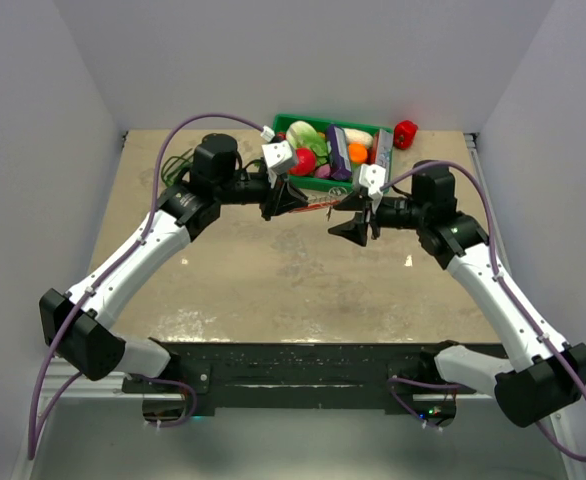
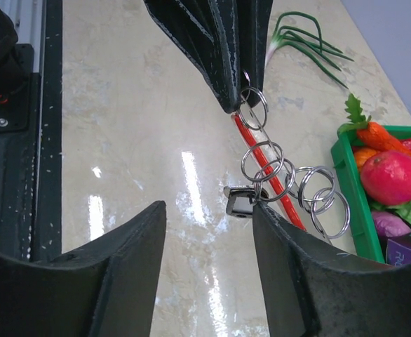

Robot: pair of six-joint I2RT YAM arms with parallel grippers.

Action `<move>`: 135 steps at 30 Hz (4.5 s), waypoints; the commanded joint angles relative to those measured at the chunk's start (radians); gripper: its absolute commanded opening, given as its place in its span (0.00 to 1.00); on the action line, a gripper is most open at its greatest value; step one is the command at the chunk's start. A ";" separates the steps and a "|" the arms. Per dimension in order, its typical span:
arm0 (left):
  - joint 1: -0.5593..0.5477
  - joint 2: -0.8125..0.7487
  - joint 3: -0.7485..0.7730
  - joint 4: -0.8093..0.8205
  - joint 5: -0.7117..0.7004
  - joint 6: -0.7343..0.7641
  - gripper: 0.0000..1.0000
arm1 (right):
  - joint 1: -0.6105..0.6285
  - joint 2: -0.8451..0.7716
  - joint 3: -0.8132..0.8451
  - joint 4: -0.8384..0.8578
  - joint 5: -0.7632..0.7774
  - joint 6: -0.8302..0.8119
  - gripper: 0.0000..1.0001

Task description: Remove the keys from the keyring

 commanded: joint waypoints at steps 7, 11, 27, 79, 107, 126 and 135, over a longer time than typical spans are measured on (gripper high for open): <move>0.000 -0.038 0.020 0.048 0.017 0.007 0.00 | -0.006 -0.036 -0.020 0.098 -0.022 0.027 0.57; 0.000 -0.035 0.020 0.047 0.017 0.005 0.00 | -0.004 -0.060 -0.020 0.103 -0.055 0.037 0.55; 0.000 -0.035 0.022 0.051 0.019 0.001 0.00 | -0.006 -0.062 0.001 0.065 -0.015 0.020 0.54; 0.002 -0.047 0.013 0.042 0.029 0.015 0.00 | -0.006 -0.070 0.030 -0.003 -0.009 -0.018 0.60; 0.000 -0.046 0.030 0.043 0.068 0.004 0.00 | -0.007 -0.011 -0.040 0.089 -0.015 0.056 0.58; 0.000 -0.041 0.037 0.043 0.060 0.002 0.00 | -0.006 -0.073 -0.051 0.056 -0.095 0.088 0.58; 0.000 -0.041 0.037 0.040 0.058 0.007 0.00 | -0.007 -0.061 -0.072 0.066 -0.124 0.108 0.58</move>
